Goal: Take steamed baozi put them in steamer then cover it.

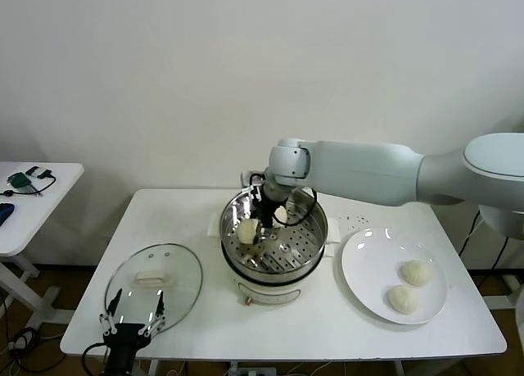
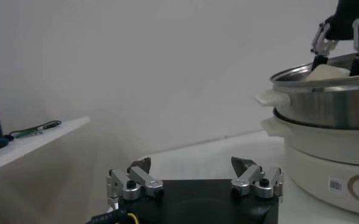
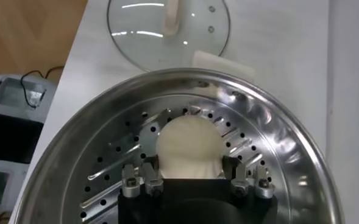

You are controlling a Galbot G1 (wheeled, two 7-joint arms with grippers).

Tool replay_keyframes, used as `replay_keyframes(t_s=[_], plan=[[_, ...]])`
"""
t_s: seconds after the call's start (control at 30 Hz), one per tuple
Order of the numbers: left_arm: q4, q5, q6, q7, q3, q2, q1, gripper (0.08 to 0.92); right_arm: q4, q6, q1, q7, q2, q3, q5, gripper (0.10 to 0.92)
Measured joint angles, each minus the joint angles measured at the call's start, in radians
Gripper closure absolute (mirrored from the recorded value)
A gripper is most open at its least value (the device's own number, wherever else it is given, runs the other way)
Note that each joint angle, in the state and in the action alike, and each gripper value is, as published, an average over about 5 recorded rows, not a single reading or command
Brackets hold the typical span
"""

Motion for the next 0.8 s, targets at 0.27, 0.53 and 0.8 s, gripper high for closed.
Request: replay_keyframes(t_s=[0.27, 0.53, 0.8], plan=[[0.003, 0.001, 0.004, 0.0, -0.002, -0.001, -0.004, 0.177, 0.007, -0.001, -0.008, -0.008, -0.006, 0.011, -0.008, 0.206], [0.004, 0.002, 0.005, 0.0, -0.006, -0.001, -0.004, 0.177, 0.042, 0.021, 0.041, -0.065, -0.068, 0.017, -0.006, 0.202], [0.002, 0.001, 0.005, 0.0, -0.014, -0.001, -0.002, 0.177, 0.095, 0.082, 0.174, -0.17, -0.206, -0.027, -0.007, 0.203]])
